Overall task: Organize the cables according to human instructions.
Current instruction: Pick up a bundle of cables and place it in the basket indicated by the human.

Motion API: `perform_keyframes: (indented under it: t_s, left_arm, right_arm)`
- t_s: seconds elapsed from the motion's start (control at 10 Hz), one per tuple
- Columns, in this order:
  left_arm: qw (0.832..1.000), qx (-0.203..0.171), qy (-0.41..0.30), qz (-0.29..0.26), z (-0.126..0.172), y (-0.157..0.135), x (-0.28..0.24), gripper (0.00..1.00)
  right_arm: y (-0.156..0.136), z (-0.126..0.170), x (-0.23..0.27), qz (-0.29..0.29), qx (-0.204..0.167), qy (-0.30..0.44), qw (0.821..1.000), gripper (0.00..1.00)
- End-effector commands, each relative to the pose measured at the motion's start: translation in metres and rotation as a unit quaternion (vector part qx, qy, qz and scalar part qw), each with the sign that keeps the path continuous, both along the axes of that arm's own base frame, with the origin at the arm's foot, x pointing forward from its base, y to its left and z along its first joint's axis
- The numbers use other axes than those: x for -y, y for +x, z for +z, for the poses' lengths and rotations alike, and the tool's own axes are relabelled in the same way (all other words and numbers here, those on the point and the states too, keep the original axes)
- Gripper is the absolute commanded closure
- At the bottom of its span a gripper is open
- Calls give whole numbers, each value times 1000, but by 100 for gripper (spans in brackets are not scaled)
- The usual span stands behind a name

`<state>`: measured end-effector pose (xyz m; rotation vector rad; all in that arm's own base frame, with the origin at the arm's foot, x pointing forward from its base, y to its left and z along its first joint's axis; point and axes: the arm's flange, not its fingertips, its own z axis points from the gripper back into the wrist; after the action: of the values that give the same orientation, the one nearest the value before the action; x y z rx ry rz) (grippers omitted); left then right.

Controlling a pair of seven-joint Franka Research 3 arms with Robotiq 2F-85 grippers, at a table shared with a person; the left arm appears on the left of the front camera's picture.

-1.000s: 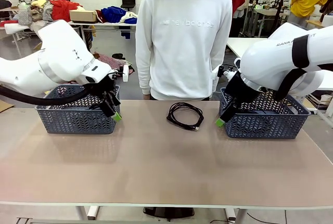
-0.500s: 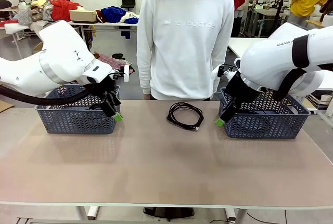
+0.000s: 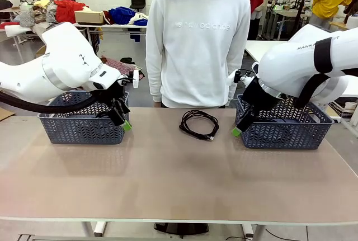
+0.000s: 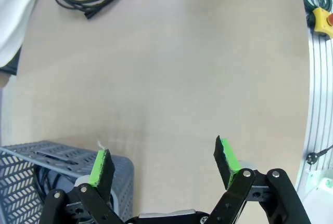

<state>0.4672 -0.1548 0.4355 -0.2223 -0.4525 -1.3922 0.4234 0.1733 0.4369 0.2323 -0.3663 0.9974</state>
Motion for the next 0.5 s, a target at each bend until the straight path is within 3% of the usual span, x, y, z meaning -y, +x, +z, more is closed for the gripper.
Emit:
perform_keyframes:
  t_s: [0.0,0.4]
  left_arm:
    - [1000,-2,0,-6,1,1,-3,0]
    - [1000,-2,0,-6,1,1,-3,0]
  right_arm:
    - [1,3,-2,1,1,-1,1000,0]
    - [1,3,-2,1,1,-1,1000,0]
